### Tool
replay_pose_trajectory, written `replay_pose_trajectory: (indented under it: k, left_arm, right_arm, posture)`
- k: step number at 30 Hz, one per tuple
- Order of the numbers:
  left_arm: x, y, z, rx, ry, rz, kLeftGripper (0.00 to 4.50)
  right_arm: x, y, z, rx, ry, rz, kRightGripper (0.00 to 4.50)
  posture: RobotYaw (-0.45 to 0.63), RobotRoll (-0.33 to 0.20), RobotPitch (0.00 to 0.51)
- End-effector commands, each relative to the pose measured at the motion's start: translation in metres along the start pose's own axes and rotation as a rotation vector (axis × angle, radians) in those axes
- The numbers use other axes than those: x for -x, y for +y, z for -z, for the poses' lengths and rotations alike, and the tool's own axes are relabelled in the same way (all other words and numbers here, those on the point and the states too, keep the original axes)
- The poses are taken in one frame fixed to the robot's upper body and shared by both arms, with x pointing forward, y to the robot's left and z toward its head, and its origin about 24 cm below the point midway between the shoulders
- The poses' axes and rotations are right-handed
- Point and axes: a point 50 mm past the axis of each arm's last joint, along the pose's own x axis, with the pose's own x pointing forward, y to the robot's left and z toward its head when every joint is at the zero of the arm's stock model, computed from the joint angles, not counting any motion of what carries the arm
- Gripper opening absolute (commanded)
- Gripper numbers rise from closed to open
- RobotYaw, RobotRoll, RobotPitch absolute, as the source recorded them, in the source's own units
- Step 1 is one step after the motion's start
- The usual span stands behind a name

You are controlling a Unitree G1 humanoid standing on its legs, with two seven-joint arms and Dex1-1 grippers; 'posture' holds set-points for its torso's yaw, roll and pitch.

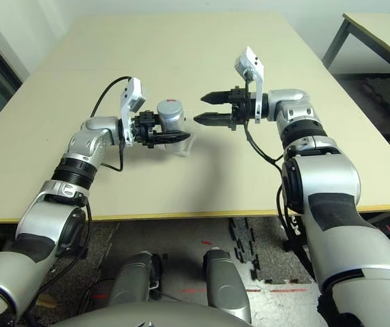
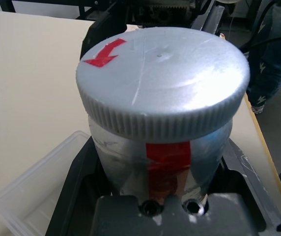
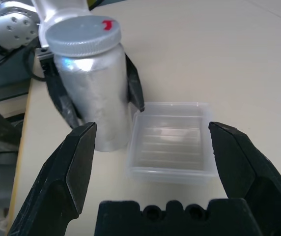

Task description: Pour the medicine from the bottle into the box.

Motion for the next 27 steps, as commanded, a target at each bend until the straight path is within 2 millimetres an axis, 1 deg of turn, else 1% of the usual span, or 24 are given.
replay_pose_trajectory:
  k: [1, 6, 9, 14, 27]
  left_arm:
    - [0.0, 0.001, 0.002, 0.0, 0.012, -0.002, 2.68]
    - [-0.003, 0.001, 0.001, -0.004, 0.013, 0.003, 2.68]
    - [-0.004, 0.001, 0.001, -0.005, 0.013, 0.005, 2.68]
    - [-0.005, 0.002, 0.001, -0.007, 0.012, 0.007, 2.68]
    - [-0.006, 0.001, 0.001, -0.01, 0.012, 0.01, 2.68]
  right_arm:
    - [-0.004, 0.001, -0.011, 0.012, -0.038, -0.031, 4.5]
    - [-0.019, 0.003, -0.023, 0.007, -0.105, -0.093, 4.5]
    - [-0.027, 0.005, -0.027, 0.012, -0.117, -0.13, 4.5]
    - [-0.039, 0.009, -0.03, 0.019, -0.122, -0.184, 4.5]
    - [-0.055, 0.014, -0.032, 0.024, -0.13, -0.223, 4.5]
  posture:
    - [-0.14, 0.0, 0.063]
    - [-0.15, 0.0, 0.058]
    - [-0.15, 0.0, 0.054]
    - [-0.15, 0.0, 0.045]
    - [-0.16, 0.0, 0.044]
